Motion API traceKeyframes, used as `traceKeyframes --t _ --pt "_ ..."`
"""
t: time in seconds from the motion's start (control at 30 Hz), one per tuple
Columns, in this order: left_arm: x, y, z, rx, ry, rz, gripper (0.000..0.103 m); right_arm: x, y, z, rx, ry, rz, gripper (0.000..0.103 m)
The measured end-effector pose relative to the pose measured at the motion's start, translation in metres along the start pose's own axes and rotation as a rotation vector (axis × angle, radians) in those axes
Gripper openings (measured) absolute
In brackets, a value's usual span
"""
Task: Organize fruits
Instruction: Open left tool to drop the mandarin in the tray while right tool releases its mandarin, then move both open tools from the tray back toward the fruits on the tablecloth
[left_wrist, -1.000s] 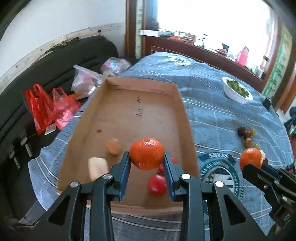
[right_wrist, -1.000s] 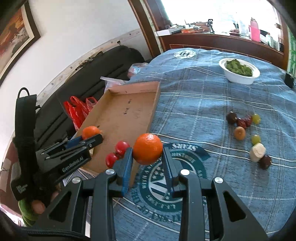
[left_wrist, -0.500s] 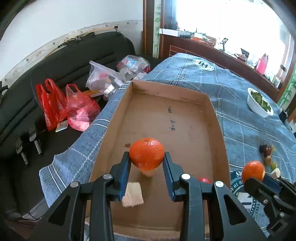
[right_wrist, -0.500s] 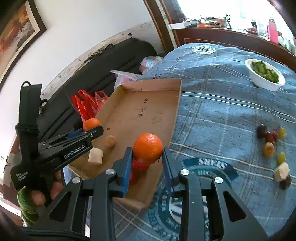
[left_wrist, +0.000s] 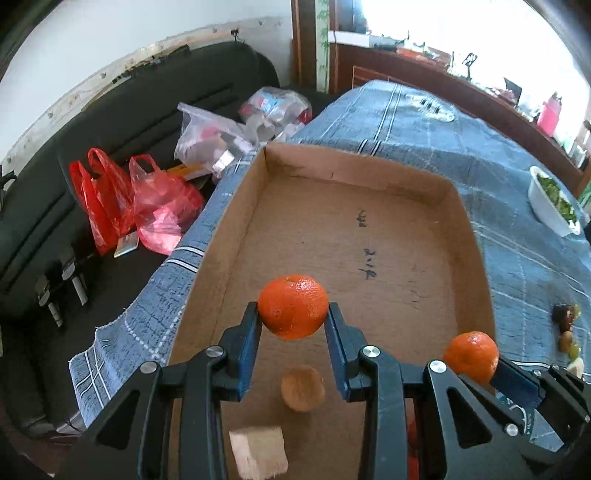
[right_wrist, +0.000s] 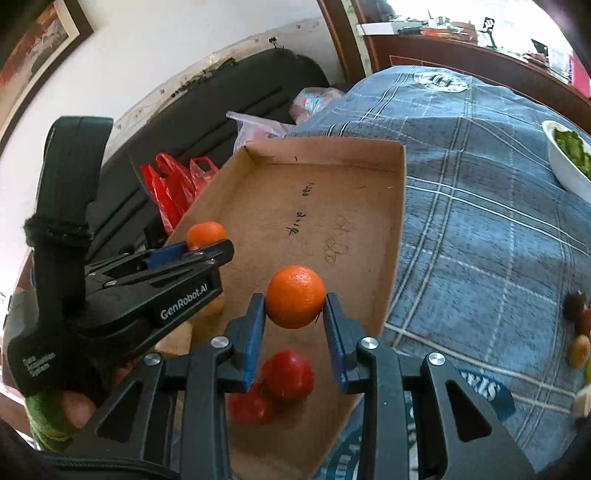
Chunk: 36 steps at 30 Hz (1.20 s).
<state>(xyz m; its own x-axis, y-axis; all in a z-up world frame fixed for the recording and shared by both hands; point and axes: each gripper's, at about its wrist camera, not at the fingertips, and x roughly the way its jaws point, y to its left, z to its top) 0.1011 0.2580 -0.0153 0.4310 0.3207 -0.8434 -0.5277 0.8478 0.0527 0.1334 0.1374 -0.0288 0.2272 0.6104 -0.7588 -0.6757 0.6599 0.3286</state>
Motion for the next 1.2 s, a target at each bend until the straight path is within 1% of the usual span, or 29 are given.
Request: traceKeyframes --t 0.17,0.3,0.4,0.5,0.57,0.63,0.67,0.7,0.77,0.97,1.03,1.2 --pt "0.015 0.004 -0.005 -0.01 0.051 -0.003 0.034 0.02 0.001 -0.002 -0.017 0.042 0.0 0.034" --pt "0.014 0.002 -0.003 0.001 0.053 0.003 0.036 0.027 0.006 -0.004 -0.055 0.053 -0.03 0.034" --pt "0.017 0.001 -0.003 0.013 0.069 -0.001 0.036 0.028 0.01 -0.004 -0.078 0.066 -0.052 0.035" --pt "0.018 0.004 -0.002 0.003 0.078 -0.001 0.042 0.027 0.011 -0.005 -0.089 0.072 -0.057 0.035" --pt "0.016 0.006 -0.002 -0.004 0.077 -0.004 0.043 0.026 0.012 -0.004 -0.091 0.075 -0.067 0.037" --pt "0.012 0.007 -0.003 -0.009 0.073 -0.004 0.043 0.019 0.011 -0.005 -0.089 0.068 -0.071 0.048" --pt "0.007 0.007 -0.004 -0.017 0.066 -0.007 0.047 0.015 0.011 -0.006 -0.088 0.063 -0.074 0.05" --pt "0.004 0.007 -0.004 -0.021 0.06 -0.009 0.052 0.01 0.01 -0.007 -0.087 0.055 -0.072 0.05" --pt "-0.005 0.007 -0.006 -0.027 0.036 -0.012 0.054 0.001 0.006 -0.007 -0.08 0.038 -0.065 0.05" --pt "-0.03 0.002 -0.013 -0.056 -0.013 -0.021 0.055 -0.026 -0.002 -0.019 -0.049 0.005 -0.042 0.05" --pt "-0.039 -0.002 -0.017 -0.066 -0.022 -0.036 0.056 -0.036 -0.005 -0.027 -0.037 -0.005 -0.035 0.05" --pt "-0.053 -0.018 -0.027 -0.037 -0.042 -0.052 0.058 -0.064 -0.016 -0.042 -0.007 -0.041 -0.032 0.05"
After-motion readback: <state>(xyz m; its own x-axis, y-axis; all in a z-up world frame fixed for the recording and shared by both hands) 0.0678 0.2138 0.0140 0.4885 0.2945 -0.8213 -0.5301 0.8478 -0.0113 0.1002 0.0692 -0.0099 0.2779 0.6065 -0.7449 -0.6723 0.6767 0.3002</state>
